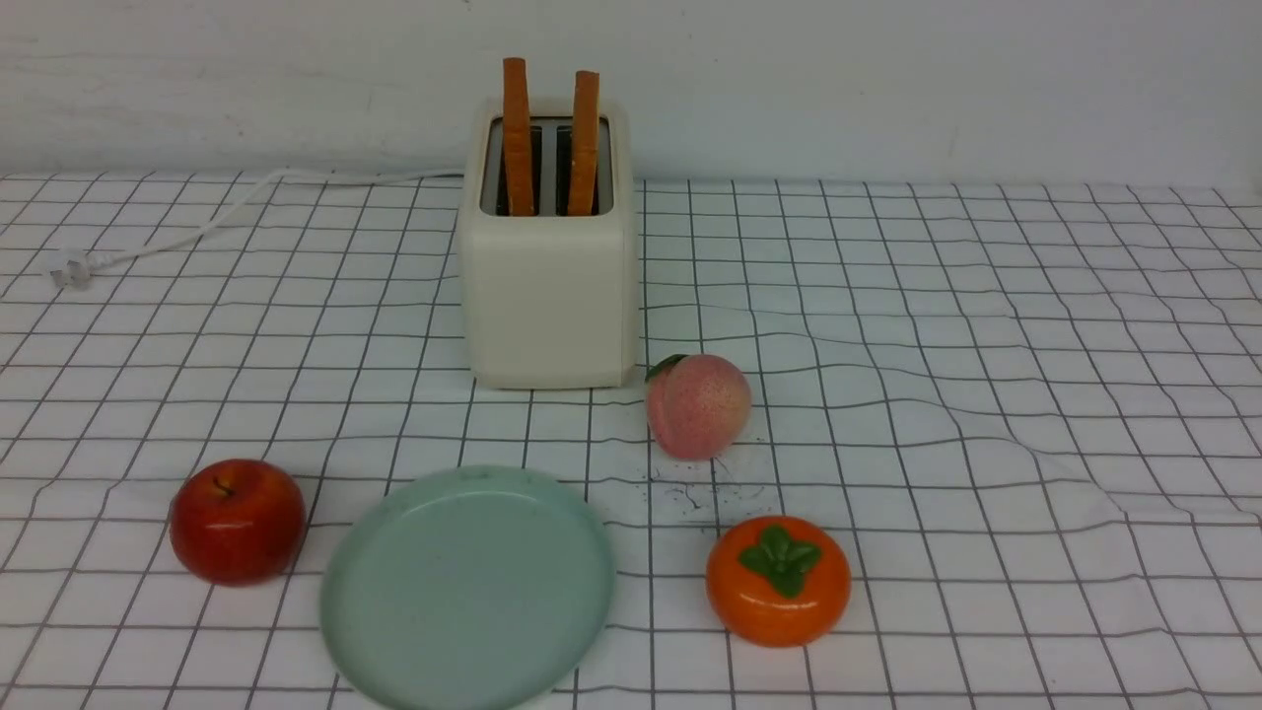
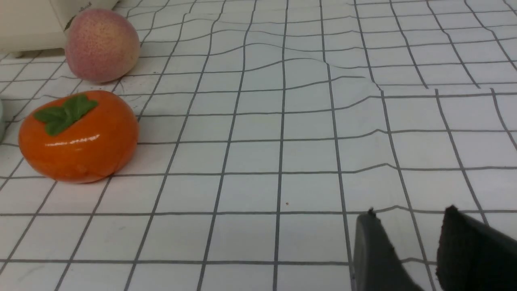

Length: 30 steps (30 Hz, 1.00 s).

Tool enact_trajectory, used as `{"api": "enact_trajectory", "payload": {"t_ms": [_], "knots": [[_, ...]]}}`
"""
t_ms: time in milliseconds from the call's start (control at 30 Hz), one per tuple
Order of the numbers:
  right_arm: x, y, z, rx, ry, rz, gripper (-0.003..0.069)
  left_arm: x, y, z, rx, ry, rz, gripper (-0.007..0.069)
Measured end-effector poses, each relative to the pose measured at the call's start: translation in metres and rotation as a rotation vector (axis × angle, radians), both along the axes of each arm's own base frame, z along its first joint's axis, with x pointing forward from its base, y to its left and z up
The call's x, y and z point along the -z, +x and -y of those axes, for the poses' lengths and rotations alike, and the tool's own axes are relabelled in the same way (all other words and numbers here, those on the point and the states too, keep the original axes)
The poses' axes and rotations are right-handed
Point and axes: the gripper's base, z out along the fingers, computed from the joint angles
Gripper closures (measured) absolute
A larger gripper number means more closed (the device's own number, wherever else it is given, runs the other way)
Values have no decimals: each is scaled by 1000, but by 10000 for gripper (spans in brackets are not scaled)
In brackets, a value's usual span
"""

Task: Take toasted bread from bread machine on white checkered table place on plate.
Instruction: 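Reach for a toast slice standing in the toaster with the left gripper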

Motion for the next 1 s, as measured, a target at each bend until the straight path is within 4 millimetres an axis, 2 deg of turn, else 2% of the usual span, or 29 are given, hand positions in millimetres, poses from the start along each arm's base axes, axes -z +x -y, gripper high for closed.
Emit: {"api": "enact_trajectory", "payload": {"t_ms": [700,1000], "knots": [[0,0,0,0,0,0,418,0,0,0,-1,0,5,387],[0,0,0,0,0,0,418,-10,3,-1,-13,-25,111,387]]}}
